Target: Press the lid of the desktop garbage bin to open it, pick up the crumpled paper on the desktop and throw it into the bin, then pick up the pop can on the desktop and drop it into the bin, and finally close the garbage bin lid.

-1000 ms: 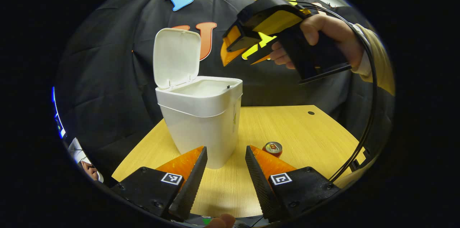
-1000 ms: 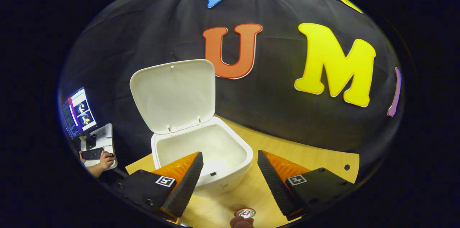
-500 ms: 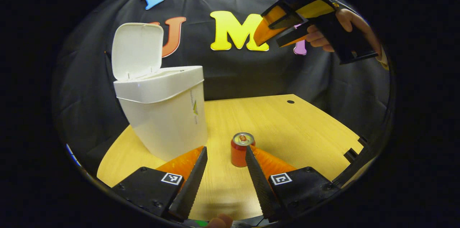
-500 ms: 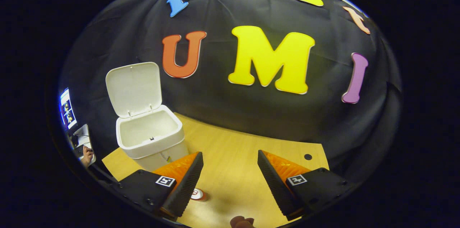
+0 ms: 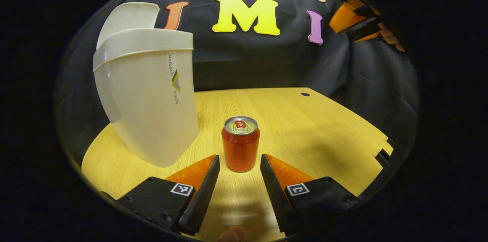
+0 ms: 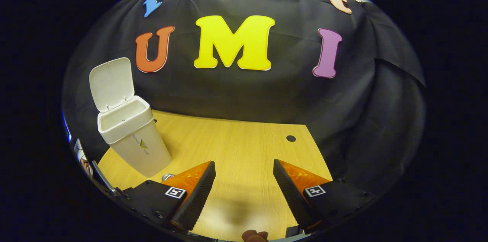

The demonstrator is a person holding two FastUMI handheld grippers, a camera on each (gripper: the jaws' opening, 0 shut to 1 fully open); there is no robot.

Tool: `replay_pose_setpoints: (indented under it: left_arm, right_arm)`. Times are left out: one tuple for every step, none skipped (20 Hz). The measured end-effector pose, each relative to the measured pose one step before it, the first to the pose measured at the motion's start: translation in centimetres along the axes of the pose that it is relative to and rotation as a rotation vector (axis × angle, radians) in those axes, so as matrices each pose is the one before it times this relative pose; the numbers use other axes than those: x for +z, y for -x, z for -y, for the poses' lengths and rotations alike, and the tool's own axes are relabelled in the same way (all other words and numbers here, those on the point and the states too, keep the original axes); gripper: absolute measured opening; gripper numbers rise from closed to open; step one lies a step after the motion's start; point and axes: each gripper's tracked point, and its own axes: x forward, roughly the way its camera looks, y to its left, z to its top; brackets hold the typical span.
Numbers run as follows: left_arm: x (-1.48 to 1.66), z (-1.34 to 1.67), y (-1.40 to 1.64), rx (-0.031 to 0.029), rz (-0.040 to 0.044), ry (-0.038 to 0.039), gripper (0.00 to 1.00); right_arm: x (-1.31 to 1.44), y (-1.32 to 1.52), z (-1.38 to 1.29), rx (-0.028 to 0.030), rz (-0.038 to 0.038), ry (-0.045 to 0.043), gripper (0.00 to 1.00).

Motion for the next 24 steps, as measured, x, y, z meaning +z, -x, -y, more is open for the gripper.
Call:
replay_pose_setpoints:
  left_arm:
    - [-0.288, -0.131, -0.709, 0.00081, -0.00972, 0.00642, 0.74]
    - [-0.21, -0.118, -0.61, 0.00042, -0.00829, 0.00407, 0.74]
    - [-0.136, -0.053, -0.763, -0.0039, -0.00712, 0.00036, 0.74]
    - [0.021, -0.012, -0.642, -0.00032, -0.00518, -0.00118, 0.74]
    - [0.063, 0.082, -0.417, -0.00405, -0.00676, -0.00157, 0.74]
    - [-0.03, -0.046, -0.539, -0.00107, -0.0052, -0.00346, 0.74]
    - [-0.022, -0.071, -0.344, -0.00325, -0.00471, -0.00283, 0.74]
    - [0.007, -0.004, -0.348, -0.00036, -0.00309, -0.0035, 0.74]
    - [0.01, -0.061, -0.47, 0.00067, -0.00355, -0.00222, 0.74]
    - [-0.019, -0.136, -0.418, 0.0011, -0.0036, -0.00379, 0.74]
    - [-0.023, -0.129, -0.482, 0.00108, -0.00406, -0.00201, 0.74]
    - [0.023, -0.145, -0.411, -0.00028, -0.00285, -0.00204, 0.74]
    - [0.068, -0.041, -0.361, -0.00148, 0.0016, -0.00374, 0.74]
    - [0.18, -0.162, -0.327, 0.00047, 0.00466, -0.00611, 0.74]
    - [0.181, -0.13, -0.205, 0.00118, 0.00599, -0.00789, 0.74]
    - [0.492, -0.288, -0.127, 0.00989, 0.0148, -0.00962, 0.74]
    - [0.444, -0.093, -0.06, 0.01047, 0.02178, -0.00853, 0.74]
    - [0.215, 0.188, -0.058, -0.00781, 0.0079, -0.00641, 0.74]
    - [0.323, 0.025, -0.121, -0.00914, 0.01948, -0.00433, 0.82]
    - [0.074, -0.057, -0.347, -0.00142, 0.00688, 0.0021, 0.78]
    - [-0.407, 0.026, -0.045, -0.00139, -0.01786, 0.00057, 0.78]
    - [-0.201, -0.152, -0.278, 0.00146, -0.00683, 0.00461, 0.84]
    - [0.017, 0.019, -0.191, 0.00067, 0.00447, 0.005, 0.89]
    - [0.256, -0.048, -0.194, -0.00087, 0.01066, -0.00121, 0.92]
  right_arm:
    - [-0.37, -0.179, 0.374, -0.01076, -0.01284, -0.00067, 0.97]
    - [-0.279, 0.01, 0.191, -0.00618, -0.0102, -0.00135, 0.94]
    - [-0.054, -0.104, -0.058, -0.00137, -0.00279, 0.0015, 0.97]
    - [-0.017, -0.192, -0.077, -0.00142, 0.0011, 0.00752, 0.97]
    - [0.021, -0.156, -0.03, -0.00205, 0.0, 0.00917, 0.97]
    - [0.006, -0.16, -0.025, -0.00069, -0.00237, 0.00885, 0.97]
    - [0.082, -0.177, -0.172, 0.00318, -0.0038, 0.00594, 0.97]
    - [0.071, -0.195, -0.167, 0.00439, -0.00137, 0.00528, 0.97]
    - [0.016, -0.12, -0.123, 0.00308, -0.00078, 0.00684, 0.97]
    - [-0.085, -0.216, -0.092, 0.00219, -0.00125, 0.00605, 0.97]
    - [-0.096, -0.322, -0.192, 0.0025, -0.00469, 0.00322, 0.97]
    - [-0.227, -0.302, 0.004, -0.00033, -0.00807, 0.00085, 0.97]
    - [-0.244, -0.197, -0.023, 0.00139, -0.0079, -0.00343, 0.97]
    - [-0.324, -0.159, -0.029, 0.00125, -0.00858, -0.00373, 0.97]
    - [-0.316, -0.123, 0.118, -0.0028, -0.0088, -0.00125, 0.97]
    - [-0.339, -0.288, 0.126, -0.00135, -0.00808, 0.00042, 0.97]
    - [-0.286, -0.281, 0.019, 0.00026, -0.00963, 0.00191, 0.97]
    - [-0.263, -0.075, 0.106, -0.0038, -0.00791, 0.00245, 0.97]
    - [-0.156, -0.129, 0.016, -0.00248, -0.00476, -0.00029, 0.97]
    - [-0.165, -0.297, -0.043, 0.00006, -0.00577, -0.00175, 0.97]
    - [-0.153, -0.209, -0.053, 0.00336, -0.00747, -0.00121, 0.97]
    - [-0.172, -0.092, -0.016, 0.00504, -0.00565, 0.0023, 0.97]
    - [-0.033, -0.087, 0.003, 0.00086, -0.00098, 0.00435, 0.97]
    - [-0.076, -0.167, -0.094, 0.00047, -0.00168, 0.00292, 0.97]
